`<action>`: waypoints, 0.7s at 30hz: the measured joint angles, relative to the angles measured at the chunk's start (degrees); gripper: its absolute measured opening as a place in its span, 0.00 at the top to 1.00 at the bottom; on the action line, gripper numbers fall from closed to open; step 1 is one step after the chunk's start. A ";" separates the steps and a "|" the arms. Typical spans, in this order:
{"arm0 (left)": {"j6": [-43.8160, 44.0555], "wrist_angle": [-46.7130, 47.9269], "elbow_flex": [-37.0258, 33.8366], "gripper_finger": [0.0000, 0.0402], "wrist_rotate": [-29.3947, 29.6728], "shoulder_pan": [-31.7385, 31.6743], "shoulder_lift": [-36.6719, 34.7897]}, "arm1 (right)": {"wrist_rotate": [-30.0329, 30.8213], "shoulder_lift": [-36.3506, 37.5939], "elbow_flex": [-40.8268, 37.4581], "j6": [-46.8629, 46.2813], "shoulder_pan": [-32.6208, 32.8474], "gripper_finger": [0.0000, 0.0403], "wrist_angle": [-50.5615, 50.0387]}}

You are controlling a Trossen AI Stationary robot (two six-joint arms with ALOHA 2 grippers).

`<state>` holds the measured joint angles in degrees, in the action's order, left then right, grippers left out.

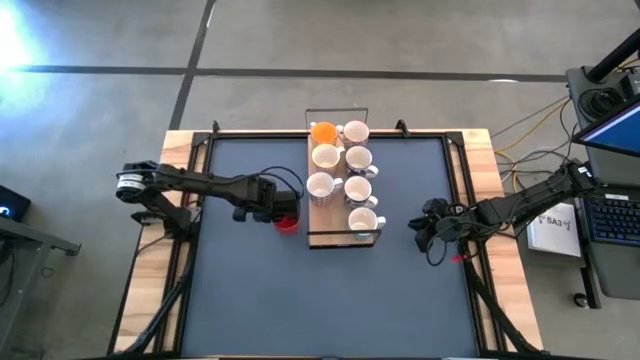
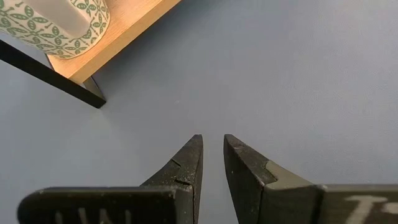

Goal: Place coffee mugs
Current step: Put the red mug on the shelf

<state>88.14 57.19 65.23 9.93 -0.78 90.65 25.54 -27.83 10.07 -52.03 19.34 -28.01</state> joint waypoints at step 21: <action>-20.98 1.28 0.81 0.68 -0.44 0.22 -4.41 | -0.02 0.00 0.00 0.00 0.01 0.87 0.00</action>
<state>67.16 58.47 66.04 9.50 -0.56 86.24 25.52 -27.83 10.07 -52.03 19.35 -28.01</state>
